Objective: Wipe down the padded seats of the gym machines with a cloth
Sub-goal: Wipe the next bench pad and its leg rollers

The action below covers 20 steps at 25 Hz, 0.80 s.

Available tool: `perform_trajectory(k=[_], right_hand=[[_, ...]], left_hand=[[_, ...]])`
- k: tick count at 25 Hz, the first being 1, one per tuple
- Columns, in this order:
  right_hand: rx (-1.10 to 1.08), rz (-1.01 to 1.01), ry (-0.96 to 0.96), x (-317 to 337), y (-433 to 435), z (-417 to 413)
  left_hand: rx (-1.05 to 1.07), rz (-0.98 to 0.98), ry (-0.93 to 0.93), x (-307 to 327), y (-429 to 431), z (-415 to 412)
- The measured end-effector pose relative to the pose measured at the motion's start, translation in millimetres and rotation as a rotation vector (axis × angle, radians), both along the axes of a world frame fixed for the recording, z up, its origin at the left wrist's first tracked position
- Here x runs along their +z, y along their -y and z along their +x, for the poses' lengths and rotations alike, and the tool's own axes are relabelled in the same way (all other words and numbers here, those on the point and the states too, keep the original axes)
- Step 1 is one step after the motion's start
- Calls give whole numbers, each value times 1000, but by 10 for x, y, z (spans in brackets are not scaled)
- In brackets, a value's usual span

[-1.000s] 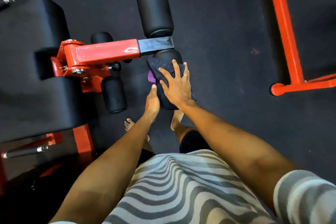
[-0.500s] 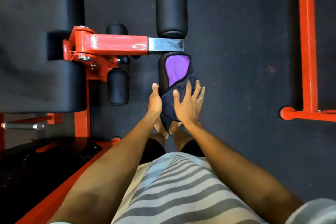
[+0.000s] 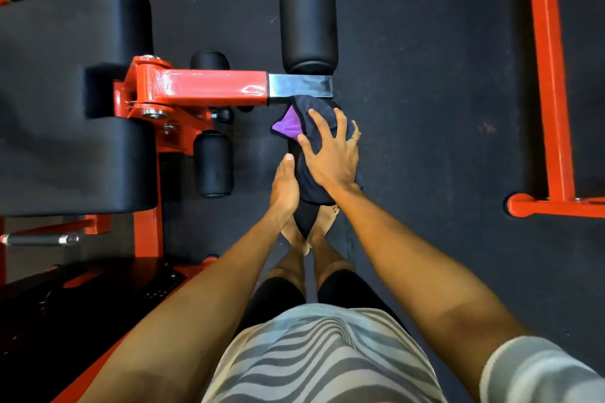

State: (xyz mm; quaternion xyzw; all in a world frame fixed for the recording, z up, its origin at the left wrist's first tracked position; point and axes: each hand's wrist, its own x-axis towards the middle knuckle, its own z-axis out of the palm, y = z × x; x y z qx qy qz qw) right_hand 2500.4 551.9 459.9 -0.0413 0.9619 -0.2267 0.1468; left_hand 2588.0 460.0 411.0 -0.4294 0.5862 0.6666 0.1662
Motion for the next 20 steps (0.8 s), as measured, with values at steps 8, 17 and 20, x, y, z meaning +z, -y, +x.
perform_trajectory(k=[8, 17, 20], right_hand=[[-535, -302, 432, -27, -162, -399], [-331, -289, 263, -51, -142, -446], [-534, -460, 531, -232, -308, -495]], left_hand=[[-134, -28, -88, 135, 92, 51], [-119, 2, -72, 112, 82, 20], [-107, -5, -71, 146, 76, 40]])
